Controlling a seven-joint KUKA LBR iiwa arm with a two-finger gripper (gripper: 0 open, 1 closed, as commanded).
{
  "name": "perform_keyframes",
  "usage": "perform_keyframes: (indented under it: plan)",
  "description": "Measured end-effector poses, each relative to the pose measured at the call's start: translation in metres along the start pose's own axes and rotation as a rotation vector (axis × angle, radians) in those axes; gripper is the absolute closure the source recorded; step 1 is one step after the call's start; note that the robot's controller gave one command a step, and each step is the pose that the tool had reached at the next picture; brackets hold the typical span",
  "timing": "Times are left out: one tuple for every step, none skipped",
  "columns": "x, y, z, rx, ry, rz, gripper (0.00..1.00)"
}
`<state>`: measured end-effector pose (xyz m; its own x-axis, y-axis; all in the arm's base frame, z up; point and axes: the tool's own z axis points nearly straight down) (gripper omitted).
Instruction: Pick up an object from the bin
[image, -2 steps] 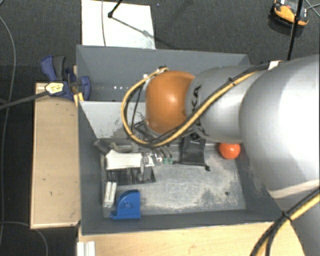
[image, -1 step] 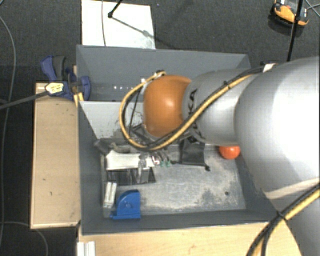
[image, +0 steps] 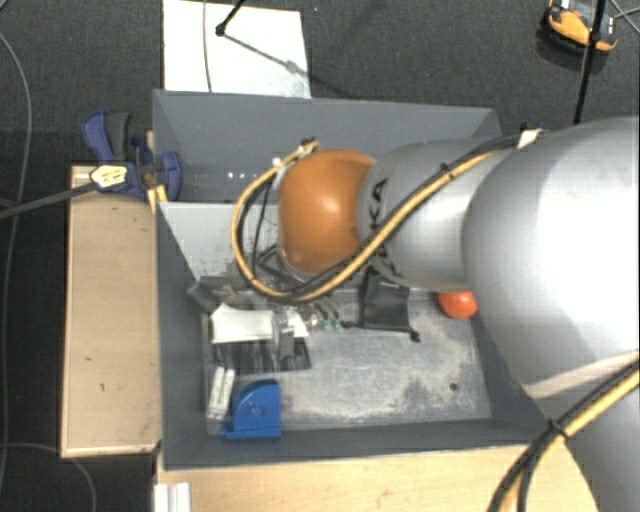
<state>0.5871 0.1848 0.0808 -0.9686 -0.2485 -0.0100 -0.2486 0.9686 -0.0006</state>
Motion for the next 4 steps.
perform_keyframes:
  plan:
    - [0.000, 0.000, 0.000, 0.000, 0.000, 0.000, 1.00]
    - [0.041, -0.013, 0.008, -0.001, -0.012, -0.192, 1.00]
    - [0.042, -0.013, 0.008, -0.001, -0.010, -0.188, 1.00]
    - [0.042, -0.013, 0.008, -0.001, -0.010, -0.187, 1.00]
